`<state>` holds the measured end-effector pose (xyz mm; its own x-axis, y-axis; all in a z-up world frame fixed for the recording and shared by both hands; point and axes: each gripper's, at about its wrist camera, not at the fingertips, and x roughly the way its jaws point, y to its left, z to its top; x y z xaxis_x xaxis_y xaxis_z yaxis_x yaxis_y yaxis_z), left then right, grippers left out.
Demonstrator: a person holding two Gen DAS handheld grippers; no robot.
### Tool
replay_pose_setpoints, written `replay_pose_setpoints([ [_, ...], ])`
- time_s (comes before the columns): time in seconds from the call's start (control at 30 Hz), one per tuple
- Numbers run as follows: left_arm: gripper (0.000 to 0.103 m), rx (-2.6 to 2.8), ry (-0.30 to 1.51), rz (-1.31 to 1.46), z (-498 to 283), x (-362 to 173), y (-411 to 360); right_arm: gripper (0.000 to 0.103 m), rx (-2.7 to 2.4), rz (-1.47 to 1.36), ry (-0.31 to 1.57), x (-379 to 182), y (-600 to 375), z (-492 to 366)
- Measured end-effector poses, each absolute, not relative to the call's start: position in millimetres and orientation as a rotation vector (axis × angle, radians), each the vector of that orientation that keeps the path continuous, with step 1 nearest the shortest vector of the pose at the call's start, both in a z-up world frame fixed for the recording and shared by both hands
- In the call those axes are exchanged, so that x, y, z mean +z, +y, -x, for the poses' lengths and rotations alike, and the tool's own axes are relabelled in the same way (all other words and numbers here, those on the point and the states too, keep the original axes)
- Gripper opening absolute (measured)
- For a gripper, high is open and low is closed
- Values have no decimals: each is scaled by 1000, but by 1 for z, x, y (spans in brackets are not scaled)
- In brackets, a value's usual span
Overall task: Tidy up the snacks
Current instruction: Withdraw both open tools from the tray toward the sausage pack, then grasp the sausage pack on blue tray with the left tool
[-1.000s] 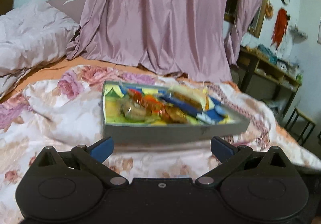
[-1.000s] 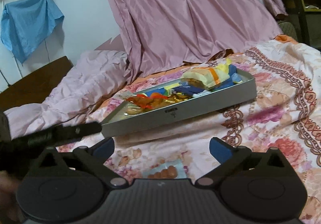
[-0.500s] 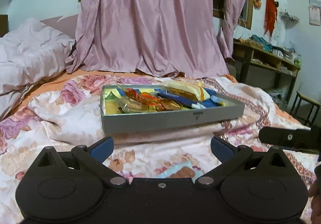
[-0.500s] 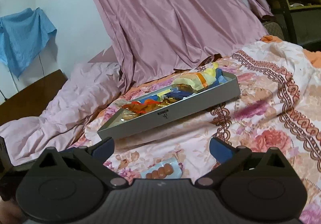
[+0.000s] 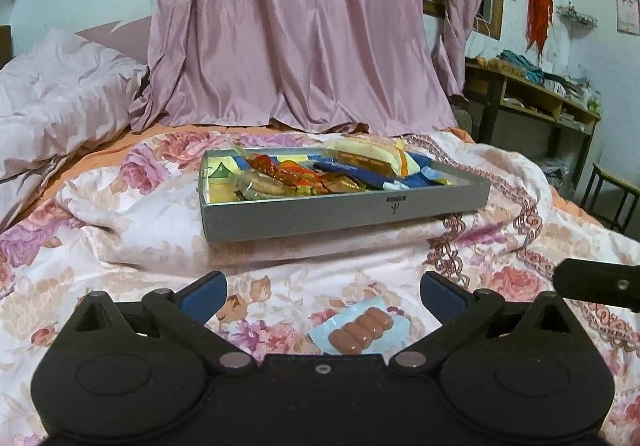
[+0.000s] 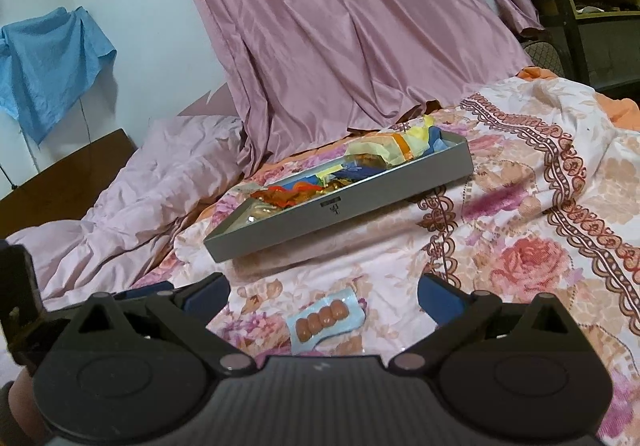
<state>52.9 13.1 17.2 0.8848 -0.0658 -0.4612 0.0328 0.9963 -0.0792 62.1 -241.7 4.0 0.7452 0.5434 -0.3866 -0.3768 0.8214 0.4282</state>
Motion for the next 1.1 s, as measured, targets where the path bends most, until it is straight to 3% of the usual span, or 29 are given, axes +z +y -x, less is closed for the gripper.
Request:
replay_pose_setpoints([
  [1.1,102,-244,653,-101,-127,-51,-23,103,508,-373,591,-3,-254,-69],
])
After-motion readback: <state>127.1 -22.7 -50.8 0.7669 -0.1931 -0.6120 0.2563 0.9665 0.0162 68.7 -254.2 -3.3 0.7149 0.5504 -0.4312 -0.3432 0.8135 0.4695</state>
